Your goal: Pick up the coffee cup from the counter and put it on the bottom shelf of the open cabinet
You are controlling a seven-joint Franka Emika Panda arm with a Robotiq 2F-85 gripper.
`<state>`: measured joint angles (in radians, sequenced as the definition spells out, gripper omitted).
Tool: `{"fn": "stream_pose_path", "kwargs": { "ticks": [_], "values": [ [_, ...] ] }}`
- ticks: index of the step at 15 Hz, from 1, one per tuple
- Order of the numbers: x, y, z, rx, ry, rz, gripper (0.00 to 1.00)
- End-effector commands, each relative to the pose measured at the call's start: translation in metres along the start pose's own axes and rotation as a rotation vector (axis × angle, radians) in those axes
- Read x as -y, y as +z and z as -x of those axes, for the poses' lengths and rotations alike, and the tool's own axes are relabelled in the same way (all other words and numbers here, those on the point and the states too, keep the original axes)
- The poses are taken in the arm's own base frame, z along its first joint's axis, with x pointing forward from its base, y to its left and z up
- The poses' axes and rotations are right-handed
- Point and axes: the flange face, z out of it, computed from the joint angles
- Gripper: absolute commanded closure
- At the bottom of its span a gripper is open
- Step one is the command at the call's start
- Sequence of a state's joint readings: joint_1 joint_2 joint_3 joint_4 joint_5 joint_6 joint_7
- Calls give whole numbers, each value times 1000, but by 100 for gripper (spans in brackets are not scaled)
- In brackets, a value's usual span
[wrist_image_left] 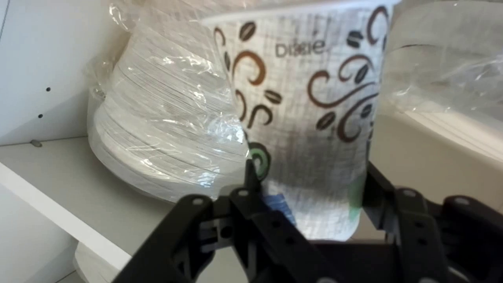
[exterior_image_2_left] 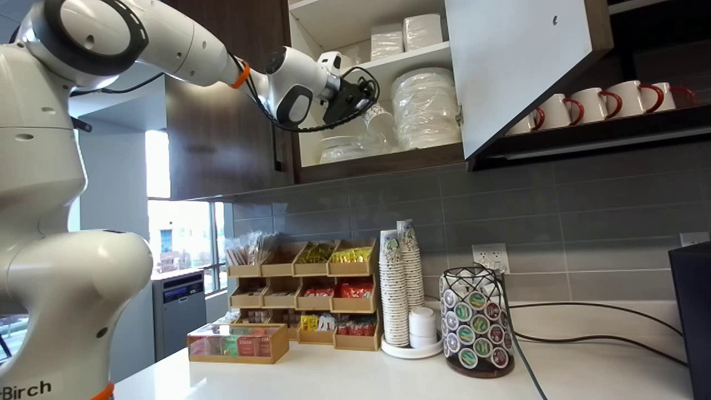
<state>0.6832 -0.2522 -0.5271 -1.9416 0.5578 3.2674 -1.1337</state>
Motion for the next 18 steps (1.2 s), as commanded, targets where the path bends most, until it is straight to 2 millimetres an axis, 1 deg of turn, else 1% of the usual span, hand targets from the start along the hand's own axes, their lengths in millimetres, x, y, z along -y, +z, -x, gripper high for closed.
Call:
{"fn": "stream_pose_path", "kwargs": {
  "ticks": [1,4,8,10,13,18],
  "values": [
    [5,14,0,-11,110,-3,63],
    [-1,19,7,-8,205,10,63],
    [-14,22,17,-8,284,51,63],
    [-16,23,20,-15,318,61,63],
    [-13,29,24,-19,376,48,63],
    [-6,44,46,16,427,22,63]
  ]
}}
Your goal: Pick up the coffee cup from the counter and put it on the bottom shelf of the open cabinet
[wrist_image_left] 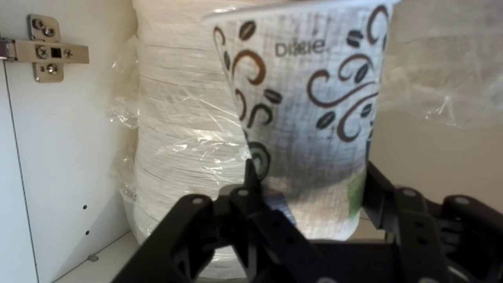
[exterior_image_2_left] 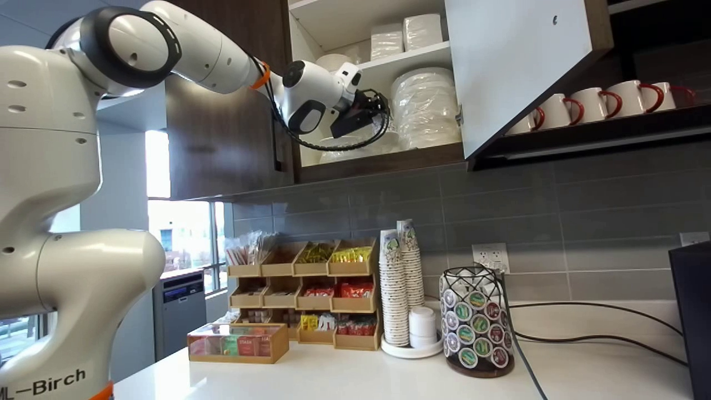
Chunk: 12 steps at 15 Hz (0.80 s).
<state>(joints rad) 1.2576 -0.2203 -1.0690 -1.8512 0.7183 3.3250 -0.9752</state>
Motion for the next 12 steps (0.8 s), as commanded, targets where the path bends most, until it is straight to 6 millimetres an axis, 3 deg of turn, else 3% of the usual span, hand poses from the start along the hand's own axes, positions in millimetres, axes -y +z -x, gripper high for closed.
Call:
{"fn": "stream_pose_path", "kwargs": {
  "ticks": [1,12],
  "values": [
    [-3,8,15,12,49,3,63],
    [-4,40,43,-68,73,8,63]
  ]
}}
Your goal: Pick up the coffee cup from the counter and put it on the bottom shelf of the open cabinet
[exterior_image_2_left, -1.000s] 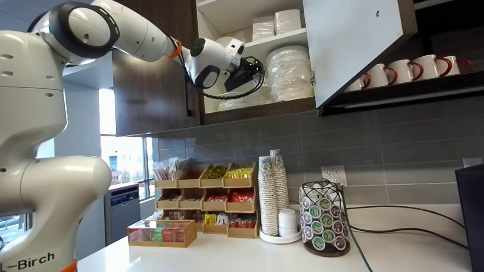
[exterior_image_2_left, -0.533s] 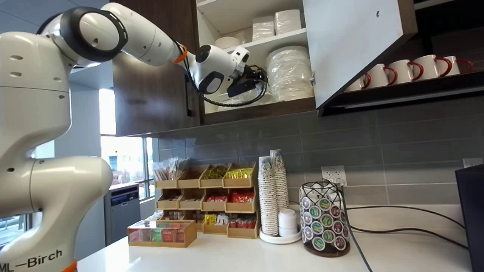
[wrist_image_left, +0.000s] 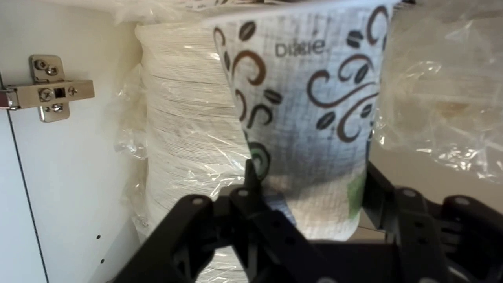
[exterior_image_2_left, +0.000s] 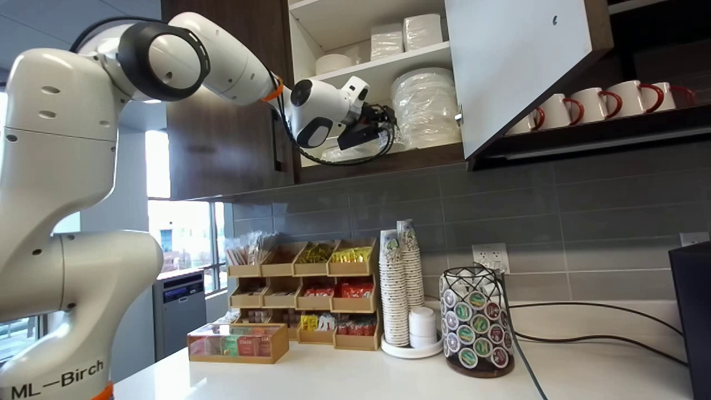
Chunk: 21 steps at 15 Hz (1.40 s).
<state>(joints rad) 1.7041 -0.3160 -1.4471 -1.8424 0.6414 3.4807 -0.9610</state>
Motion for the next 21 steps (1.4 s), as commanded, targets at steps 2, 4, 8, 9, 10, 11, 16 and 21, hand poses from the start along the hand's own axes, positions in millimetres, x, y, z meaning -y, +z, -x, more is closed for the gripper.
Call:
{"fn": "stream_pose_path", "kwargs": {
  "ticks": [2,4,8,9,10,11,16,21],
  "values": [
    [-3,25,16,-42,26,-38,63],
    [-1,33,16,-53,20,-69,63],
    [-4,44,19,-73,24,-96,5],
    [-5,44,17,-72,24,-94,1],
    [-6,43,14,-74,21,-92,0],
    [-6,41,9,-68,9,-87,0],
    [5,27,-12,-3,-108,-81,0],
    [13,19,-27,186,-306,-64,0]
  ]
}}
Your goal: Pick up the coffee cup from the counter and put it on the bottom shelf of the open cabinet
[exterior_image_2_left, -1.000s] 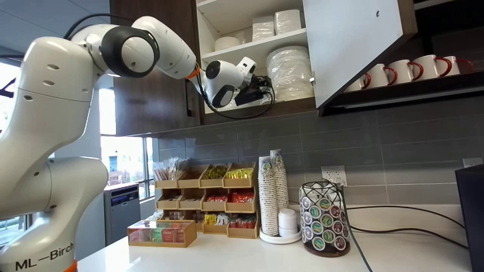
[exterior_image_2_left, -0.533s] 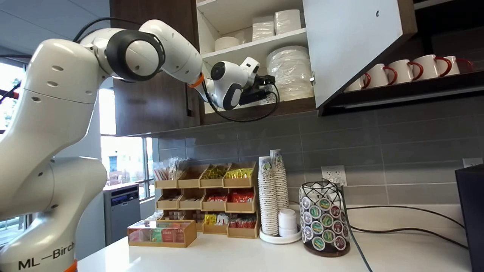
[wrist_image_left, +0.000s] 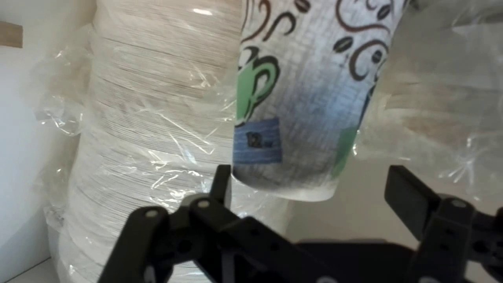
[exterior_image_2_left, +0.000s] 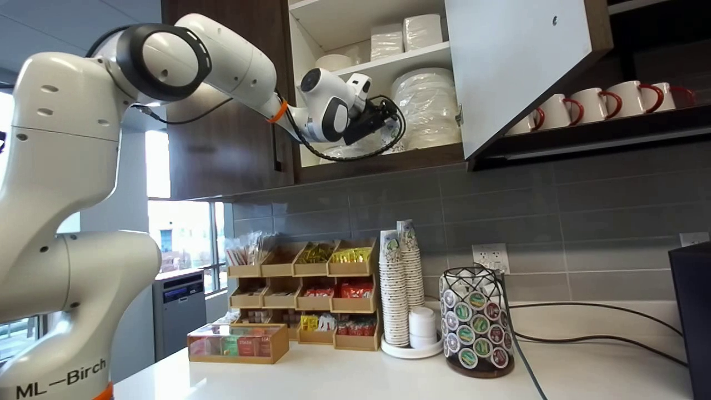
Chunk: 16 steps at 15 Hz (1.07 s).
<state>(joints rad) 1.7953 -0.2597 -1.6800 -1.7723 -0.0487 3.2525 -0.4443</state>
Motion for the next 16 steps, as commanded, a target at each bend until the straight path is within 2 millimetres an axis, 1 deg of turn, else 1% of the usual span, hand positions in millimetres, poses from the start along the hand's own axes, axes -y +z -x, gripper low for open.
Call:
{"fn": "stream_pose_path", "kwargs": {
  "ticks": [1,6,10,13,14,16],
  "values": [
    [3,-7,-8,136,-133,28,0],
    [7,-17,-36,201,-247,14,0],
    [-6,-34,-58,232,-273,42,0],
    [-17,-64,-78,237,-301,72,0],
    [-17,-75,-85,244,-306,79,0],
    [-10,-101,-96,241,-304,81,0]
  ]
}}
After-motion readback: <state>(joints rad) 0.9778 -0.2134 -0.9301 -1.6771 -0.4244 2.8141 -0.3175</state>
